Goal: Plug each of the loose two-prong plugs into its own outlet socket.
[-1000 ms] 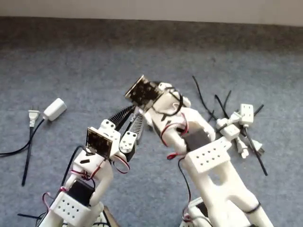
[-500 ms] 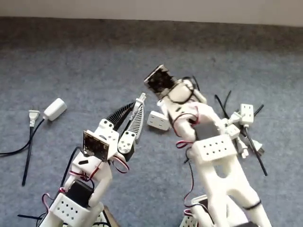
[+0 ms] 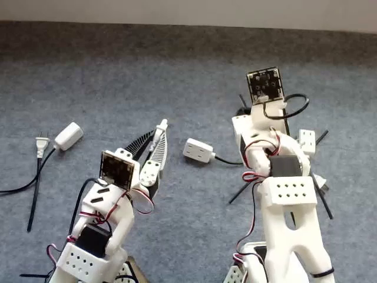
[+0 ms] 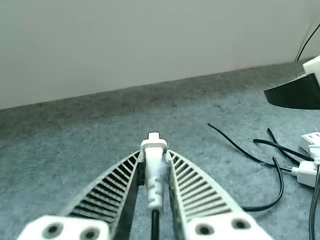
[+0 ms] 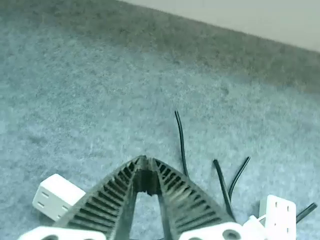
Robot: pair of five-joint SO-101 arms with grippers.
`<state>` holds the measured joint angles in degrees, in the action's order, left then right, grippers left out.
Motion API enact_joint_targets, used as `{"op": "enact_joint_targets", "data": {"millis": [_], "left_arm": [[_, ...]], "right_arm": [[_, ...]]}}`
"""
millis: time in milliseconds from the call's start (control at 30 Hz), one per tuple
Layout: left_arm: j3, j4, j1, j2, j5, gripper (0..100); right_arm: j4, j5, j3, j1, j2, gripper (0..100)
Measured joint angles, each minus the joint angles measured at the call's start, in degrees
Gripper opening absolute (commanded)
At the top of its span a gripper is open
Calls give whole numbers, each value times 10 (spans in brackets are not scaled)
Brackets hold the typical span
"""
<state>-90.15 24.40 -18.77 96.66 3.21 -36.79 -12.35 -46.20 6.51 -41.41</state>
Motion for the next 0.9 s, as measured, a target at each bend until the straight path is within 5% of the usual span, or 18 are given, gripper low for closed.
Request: {"op": "enact_joint_targets", "data": {"millis": [200,700,900], "left_arm": [[99,76,-1,-89,0,7],[589,416,-1,-714,0,7],[632,428,-2,-776,18,7]], "right_arm": [[-9,41,-70,0,0,10],[181,49,-269,28,0,10],[246,49,-278,42,68,10]]}}
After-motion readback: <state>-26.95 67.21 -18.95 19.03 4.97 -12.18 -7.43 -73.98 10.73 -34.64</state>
